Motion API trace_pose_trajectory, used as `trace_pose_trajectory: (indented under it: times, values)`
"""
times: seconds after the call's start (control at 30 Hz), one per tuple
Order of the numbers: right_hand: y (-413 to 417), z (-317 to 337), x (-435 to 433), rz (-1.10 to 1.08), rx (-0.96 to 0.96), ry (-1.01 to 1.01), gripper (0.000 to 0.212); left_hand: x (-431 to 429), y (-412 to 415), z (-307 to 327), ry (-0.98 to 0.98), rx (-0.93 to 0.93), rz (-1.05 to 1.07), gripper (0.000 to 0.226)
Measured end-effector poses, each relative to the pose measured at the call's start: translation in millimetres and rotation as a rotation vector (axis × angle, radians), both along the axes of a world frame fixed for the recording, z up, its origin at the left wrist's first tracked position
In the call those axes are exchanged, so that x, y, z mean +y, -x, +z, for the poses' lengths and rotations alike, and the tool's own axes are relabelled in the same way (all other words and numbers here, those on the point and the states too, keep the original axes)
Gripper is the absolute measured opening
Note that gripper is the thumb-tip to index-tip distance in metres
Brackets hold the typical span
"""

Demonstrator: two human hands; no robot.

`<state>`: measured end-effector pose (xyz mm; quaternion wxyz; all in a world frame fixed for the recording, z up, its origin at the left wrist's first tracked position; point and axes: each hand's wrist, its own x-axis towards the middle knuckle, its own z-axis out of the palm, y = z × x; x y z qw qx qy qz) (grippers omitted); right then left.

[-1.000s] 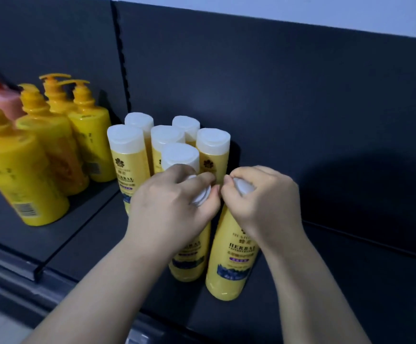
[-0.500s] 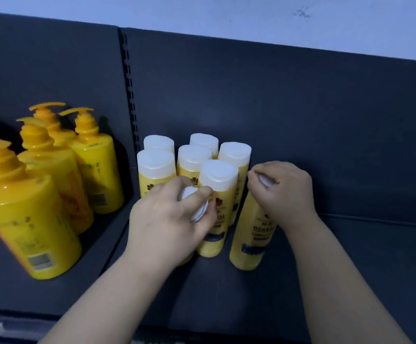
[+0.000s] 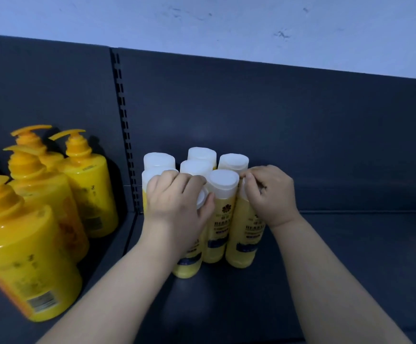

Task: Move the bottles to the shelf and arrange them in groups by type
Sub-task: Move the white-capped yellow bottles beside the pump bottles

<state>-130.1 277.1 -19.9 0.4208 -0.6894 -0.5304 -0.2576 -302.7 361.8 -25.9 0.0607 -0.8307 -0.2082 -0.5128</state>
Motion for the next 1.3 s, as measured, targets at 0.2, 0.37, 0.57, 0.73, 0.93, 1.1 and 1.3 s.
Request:
trace_pose_trajectory:
  times: [0.2, 0.37, 0.57, 0.73, 0.93, 1.1, 1.3]
  values:
    - [-3, -2, 8, -0.069, -0.083, -0.015, 0.037, 12, -4, 3, 0.054, 0.096, -0.004, 0.032]
    - [1, -4, 11, -0.166, -0.105, -0.041, 0.039, 12, -8, 0, 0.072, 0.051, -0.051, 0.031]
    - [12, 2, 2, -0.237, 0.009, 0.195, 0.056, 7, -2, -8, 0.036, 0.089, 0.000, 0.026]
    - [19, 17, -18, -0.220, -0.057, 0.461, 0.075, -11, 0, -1, 0.003, 0.247, 0.067, 0.036]
    - [24, 17, -73, -0.112, -0.077, 0.461, 0.083, -70, -29, 17, 0.024, 0.330, 0.008, 0.050]
    - [-9, 24, -162, -0.151, -0.089, 0.494, 0.085, -144, -74, 19, 0.044, 0.379, -0.042, 0.057]
    - [-70, 33, -293, -0.295, -0.097, 0.598, 0.084, -253, -140, 22, 0.035, 0.400, -0.132, 0.058]
